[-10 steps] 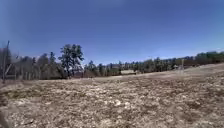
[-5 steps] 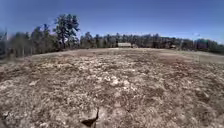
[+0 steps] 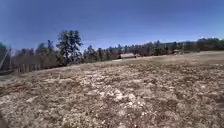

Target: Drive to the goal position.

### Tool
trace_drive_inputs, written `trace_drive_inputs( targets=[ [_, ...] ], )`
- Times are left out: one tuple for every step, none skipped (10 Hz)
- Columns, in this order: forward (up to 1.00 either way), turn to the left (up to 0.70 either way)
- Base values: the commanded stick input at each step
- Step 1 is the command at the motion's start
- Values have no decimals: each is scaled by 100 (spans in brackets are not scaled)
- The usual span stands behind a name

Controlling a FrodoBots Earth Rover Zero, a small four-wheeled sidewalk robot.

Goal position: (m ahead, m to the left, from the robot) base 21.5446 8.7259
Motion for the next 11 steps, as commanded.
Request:
trace_drive_inputs(
  targets=[
    [70, 0],
    [70, 0],
    [70, 0],
    [70, 0],
    [70, 0],
    [70, 0],
    [70, 0],
    [70, 0],
    [70, 0],
    [70, 0],
    [70, 0]
  ],
)
